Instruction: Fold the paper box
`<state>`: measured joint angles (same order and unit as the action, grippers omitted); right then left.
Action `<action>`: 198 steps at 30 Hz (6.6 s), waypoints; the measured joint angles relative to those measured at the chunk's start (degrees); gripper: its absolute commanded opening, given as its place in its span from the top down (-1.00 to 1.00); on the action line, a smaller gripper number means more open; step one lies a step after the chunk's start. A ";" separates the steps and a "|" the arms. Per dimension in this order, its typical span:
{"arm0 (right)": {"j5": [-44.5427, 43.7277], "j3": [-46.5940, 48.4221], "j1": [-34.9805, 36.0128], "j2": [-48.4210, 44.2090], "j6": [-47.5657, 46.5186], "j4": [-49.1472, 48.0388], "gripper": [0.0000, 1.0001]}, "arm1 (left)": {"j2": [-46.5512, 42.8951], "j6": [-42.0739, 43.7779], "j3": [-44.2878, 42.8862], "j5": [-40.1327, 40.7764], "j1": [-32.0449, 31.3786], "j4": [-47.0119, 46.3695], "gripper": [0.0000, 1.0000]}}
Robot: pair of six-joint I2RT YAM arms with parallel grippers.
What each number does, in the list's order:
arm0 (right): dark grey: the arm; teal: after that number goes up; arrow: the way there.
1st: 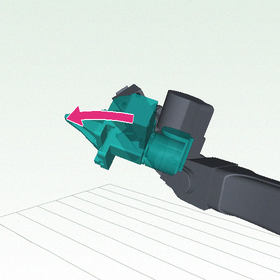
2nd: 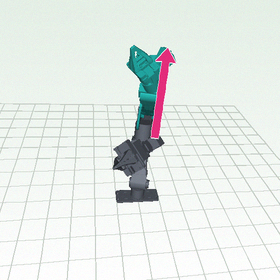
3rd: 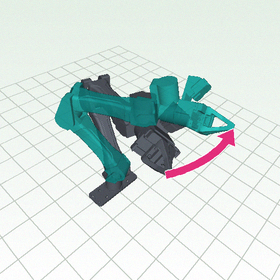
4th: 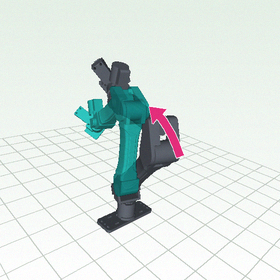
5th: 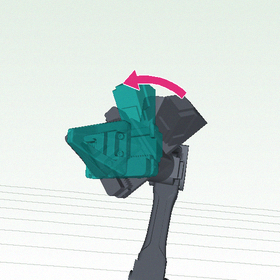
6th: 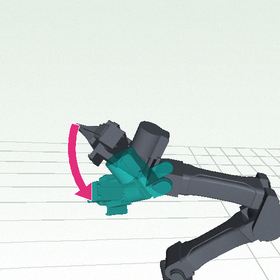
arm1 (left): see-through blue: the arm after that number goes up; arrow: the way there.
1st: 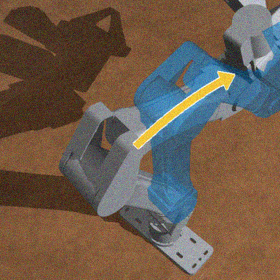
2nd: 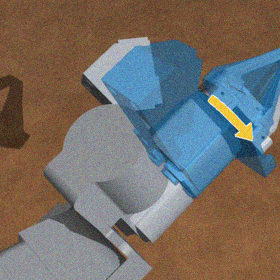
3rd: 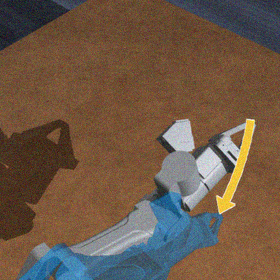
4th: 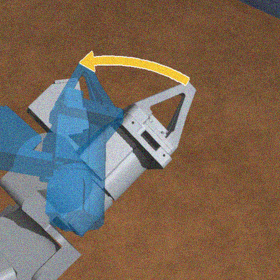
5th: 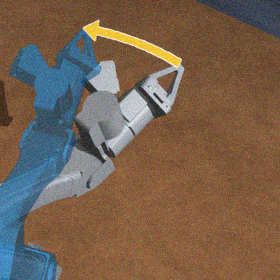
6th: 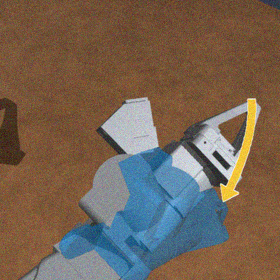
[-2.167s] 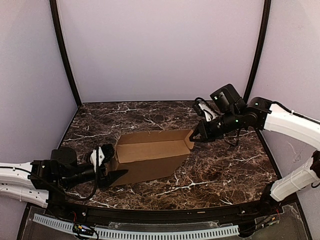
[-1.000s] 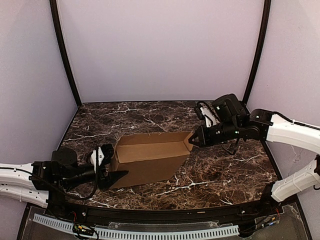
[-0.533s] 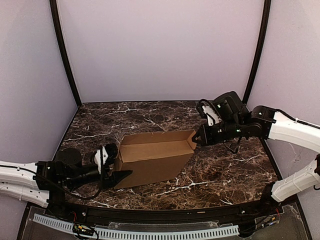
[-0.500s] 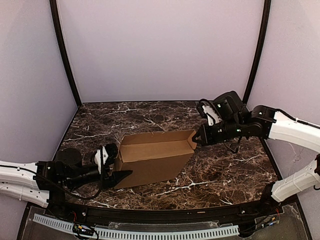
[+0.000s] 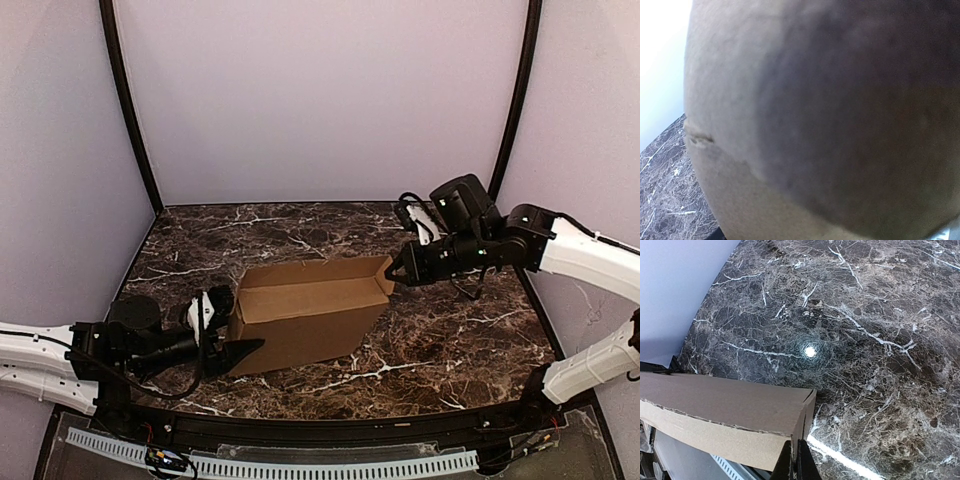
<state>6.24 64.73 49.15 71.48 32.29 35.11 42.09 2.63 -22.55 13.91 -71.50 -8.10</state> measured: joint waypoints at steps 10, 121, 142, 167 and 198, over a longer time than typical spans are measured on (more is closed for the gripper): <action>3.48 1.70 -1.66 0.04 1.29 1.27 1.00 | -0.15 0.83 0.00 0.09 0.00 -0.81 0.99; -27.89 4.57 31.39 0.68 -25.09 -22.71 -0.79 | -1.99 -10.80 4.87 4.13 -0.98 -3.04 0.99; -18.67 24.00 29.64 22.77 -30.86 -24.04 -0.49 | -1.66 -11.04 1.20 2.56 -0.98 2.43 0.99; -12.26 21.92 29.49 26.14 -25.64 -22.21 0.24 | -2.91 -13.00 1.18 3.72 -0.98 3.98 0.99; -24.74 5.73 26.36 6.56 -21.18 -21.62 0.22 | -7.72 -10.51 7.78 3.02 -0.98 -1.03 0.99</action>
<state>-18.50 70.46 75.50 78.04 11.11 13.50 34.37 -7.88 -14.76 16.93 -72.49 -9.13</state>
